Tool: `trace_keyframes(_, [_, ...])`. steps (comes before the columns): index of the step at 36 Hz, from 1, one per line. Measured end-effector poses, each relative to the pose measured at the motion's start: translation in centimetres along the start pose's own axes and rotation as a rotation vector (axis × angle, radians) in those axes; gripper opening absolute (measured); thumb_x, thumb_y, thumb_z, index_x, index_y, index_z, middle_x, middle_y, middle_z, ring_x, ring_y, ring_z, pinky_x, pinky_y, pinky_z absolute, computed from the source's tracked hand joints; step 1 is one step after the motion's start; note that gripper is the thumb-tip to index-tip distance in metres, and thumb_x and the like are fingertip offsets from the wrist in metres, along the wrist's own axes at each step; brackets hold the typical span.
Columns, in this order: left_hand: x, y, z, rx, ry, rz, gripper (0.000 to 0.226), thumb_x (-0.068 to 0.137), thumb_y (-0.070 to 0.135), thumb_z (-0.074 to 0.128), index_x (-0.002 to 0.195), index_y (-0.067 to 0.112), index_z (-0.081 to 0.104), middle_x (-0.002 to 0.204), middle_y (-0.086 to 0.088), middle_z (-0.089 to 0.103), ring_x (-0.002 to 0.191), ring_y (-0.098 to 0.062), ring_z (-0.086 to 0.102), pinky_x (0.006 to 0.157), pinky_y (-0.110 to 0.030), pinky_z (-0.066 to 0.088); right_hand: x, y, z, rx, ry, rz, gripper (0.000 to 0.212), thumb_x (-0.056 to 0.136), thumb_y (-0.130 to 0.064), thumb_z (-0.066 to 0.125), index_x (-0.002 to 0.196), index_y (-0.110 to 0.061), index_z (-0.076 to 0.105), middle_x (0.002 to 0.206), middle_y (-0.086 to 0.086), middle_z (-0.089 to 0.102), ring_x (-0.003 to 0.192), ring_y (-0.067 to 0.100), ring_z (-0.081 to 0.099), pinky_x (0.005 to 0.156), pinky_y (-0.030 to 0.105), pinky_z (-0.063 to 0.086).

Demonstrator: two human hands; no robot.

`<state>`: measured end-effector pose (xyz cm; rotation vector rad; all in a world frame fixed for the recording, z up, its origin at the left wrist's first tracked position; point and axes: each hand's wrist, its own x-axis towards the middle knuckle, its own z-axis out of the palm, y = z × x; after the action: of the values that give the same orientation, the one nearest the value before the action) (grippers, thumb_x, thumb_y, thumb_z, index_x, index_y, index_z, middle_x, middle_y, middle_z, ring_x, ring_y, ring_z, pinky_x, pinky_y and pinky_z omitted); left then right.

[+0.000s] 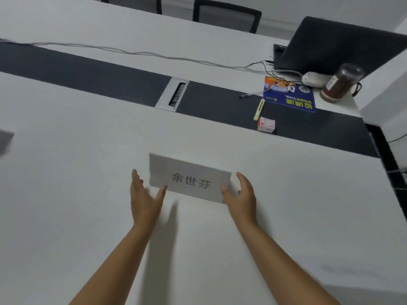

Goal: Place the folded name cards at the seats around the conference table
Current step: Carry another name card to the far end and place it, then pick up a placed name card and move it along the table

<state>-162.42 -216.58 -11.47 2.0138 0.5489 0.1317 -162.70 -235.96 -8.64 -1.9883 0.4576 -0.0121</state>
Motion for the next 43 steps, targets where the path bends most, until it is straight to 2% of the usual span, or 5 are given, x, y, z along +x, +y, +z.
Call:
trace_keyframes(11, [-17.7, 0.3, 5.2, -0.208, -0.457, 0.246, 0.057, 0.061, 0.048, 0.061, 0.109, 0.068, 0.037, 0.108, 0.047, 0.05, 0.1, 0.015, 0.053, 0.079, -0.002, 0.044, -10.5, 0.2, -15.8, -0.018, 0.223, -0.267, 0.021, 0.068, -0.053, 0.054, 0.085, -0.046, 0.065, 0.096, -0.036, 0.062, 0.1, -0.013, 0.054, 0.085, 0.001, 0.037])
trace_keyframes(25, [-26.1, 5.0, 10.9, -0.13, -0.635, 0.26, 0.072, 0.051, 0.058, 0.056, 0.115, 0.049, 0.025, 0.111, 0.026, 0.041, 0.105, 0.006, 0.046, 0.085, -0.012, 0.035, -13.7, 7.4, -27.0, -0.052, 0.635, -0.139, 0.038, 0.073, -0.045, 0.05, 0.109, -0.038, 0.056, 0.11, -0.027, 0.053, 0.116, 0.01, 0.048, 0.098, 0.009, 0.034])
trace_keyframes(30, [-26.4, 6.2, 11.7, -0.042, -0.629, 0.217, 0.086, 0.065, 0.047, 0.064, 0.137, 0.02, 0.025, 0.112, 0.013, 0.039, 0.11, -0.011, 0.043, 0.095, -0.026, 0.034, -11.7, 10.7, -28.6, 0.082, 0.331, 0.169, 0.062, 0.085, -0.029, 0.057, 0.137, -0.028, 0.024, 0.138, -0.01, 0.028, 0.136, 0.011, 0.02, 0.107, 0.03, 0.024])
trace_keyframes(37, [-27.1, 6.8, 13.2, 0.018, -0.471, 0.128, 0.112, 0.041, 0.068, 0.058, 0.131, 0.005, 0.04, 0.126, -0.011, 0.05, 0.118, -0.026, 0.047, 0.095, -0.048, 0.045, -10.1, 12.6, -31.1, 0.098, 0.094, 0.135, 0.043, 0.081, -0.032, 0.059, 0.117, -0.041, 0.038, 0.073, -0.019, 0.028, 0.069, -0.004, 0.029, 0.063, 0.015, 0.032])
trace_keyframes(43, [-29.4, 7.5, 14.6, 0.056, -0.325, 0.104, 0.11, 0.033, 0.059, 0.056, 0.121, -0.006, 0.047, 0.1, -0.03, 0.064, 0.094, -0.038, 0.063, 0.079, -0.039, 0.052, -8.8, 13.7, -33.7, 0.002, -0.085, 0.038, 0.053, 0.081, -0.031, 0.061, 0.124, -0.038, 0.031, 0.083, -0.017, 0.038, 0.073, -0.001, 0.043, 0.063, 0.011, 0.034])
